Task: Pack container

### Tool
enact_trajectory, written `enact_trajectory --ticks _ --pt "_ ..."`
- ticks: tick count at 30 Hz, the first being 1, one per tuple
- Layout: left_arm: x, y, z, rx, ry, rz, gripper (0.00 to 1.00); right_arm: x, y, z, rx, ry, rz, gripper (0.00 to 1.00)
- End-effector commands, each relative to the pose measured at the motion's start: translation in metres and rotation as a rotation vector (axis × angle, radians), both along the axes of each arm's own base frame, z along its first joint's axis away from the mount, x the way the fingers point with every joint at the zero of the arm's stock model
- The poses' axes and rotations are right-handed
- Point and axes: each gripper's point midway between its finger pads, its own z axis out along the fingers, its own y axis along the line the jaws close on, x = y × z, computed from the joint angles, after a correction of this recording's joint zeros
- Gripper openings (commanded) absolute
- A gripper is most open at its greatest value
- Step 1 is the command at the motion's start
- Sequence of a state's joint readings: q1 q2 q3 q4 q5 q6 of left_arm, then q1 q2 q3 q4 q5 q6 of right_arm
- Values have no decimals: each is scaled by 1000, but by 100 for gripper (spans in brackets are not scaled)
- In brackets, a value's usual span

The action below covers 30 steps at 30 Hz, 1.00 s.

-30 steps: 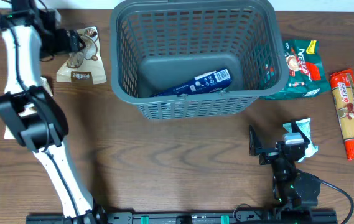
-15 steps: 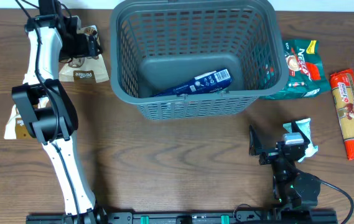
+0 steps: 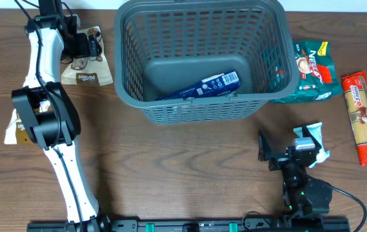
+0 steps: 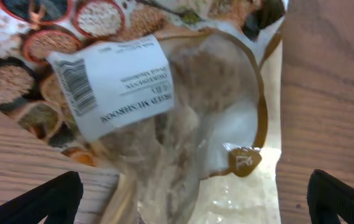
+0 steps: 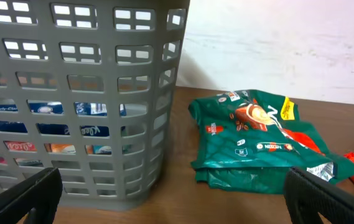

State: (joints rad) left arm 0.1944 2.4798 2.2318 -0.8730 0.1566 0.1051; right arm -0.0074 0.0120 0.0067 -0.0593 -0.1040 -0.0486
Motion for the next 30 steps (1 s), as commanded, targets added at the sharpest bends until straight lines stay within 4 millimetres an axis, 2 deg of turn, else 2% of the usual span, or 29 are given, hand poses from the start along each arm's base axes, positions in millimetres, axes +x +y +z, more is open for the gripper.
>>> enact_trajectory --ticks 1,10,23,30 --pt "-1 10 -11 10 16 35 99 0 -2 0 -12 -2 -7 99" --pt "-6 16 -34 -1 54 50 99 0 -2 0 -12 -2 -7 99" --pt "2 17 -37 3 22 53 99 0 -2 0 -12 -2 -7 99" --pt "-10 14 -60 -7 62 51 99 0 -2 0 -12 -2 -7 99"
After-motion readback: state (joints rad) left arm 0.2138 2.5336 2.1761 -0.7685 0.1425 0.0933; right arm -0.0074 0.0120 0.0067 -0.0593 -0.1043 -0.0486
